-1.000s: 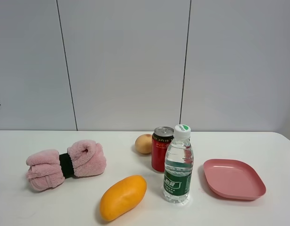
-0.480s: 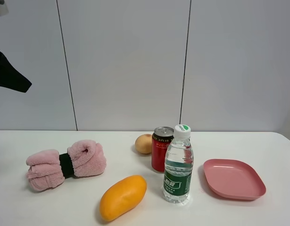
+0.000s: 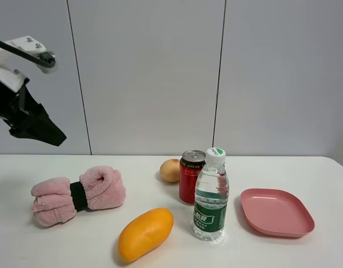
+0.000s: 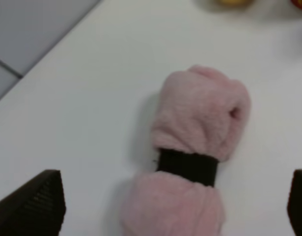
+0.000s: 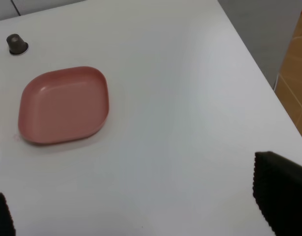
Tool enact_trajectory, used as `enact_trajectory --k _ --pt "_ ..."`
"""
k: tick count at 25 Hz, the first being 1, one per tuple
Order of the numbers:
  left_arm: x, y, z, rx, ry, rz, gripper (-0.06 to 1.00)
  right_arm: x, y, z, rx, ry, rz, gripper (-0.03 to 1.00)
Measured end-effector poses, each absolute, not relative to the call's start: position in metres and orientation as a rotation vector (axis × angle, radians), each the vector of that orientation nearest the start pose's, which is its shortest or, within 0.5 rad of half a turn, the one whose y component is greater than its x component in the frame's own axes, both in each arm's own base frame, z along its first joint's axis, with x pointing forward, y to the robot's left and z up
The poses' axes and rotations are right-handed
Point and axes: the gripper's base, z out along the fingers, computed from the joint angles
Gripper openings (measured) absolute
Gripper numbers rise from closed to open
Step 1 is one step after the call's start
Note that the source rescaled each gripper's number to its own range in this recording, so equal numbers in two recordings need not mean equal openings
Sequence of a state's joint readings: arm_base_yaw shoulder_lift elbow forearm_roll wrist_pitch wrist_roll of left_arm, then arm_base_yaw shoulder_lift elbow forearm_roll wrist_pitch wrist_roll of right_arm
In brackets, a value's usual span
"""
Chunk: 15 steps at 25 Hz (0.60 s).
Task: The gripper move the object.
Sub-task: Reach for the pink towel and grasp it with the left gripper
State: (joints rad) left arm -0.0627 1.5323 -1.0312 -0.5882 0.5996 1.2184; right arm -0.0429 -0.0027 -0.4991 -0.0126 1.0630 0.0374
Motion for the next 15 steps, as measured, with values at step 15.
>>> enact_trajectory --k 15 --pt "0.394 -0.070 0.201 1.250 2.553 -0.105 0.86 -0.005 -0.001 0.277 0.083 2.043 -0.019 1.00"
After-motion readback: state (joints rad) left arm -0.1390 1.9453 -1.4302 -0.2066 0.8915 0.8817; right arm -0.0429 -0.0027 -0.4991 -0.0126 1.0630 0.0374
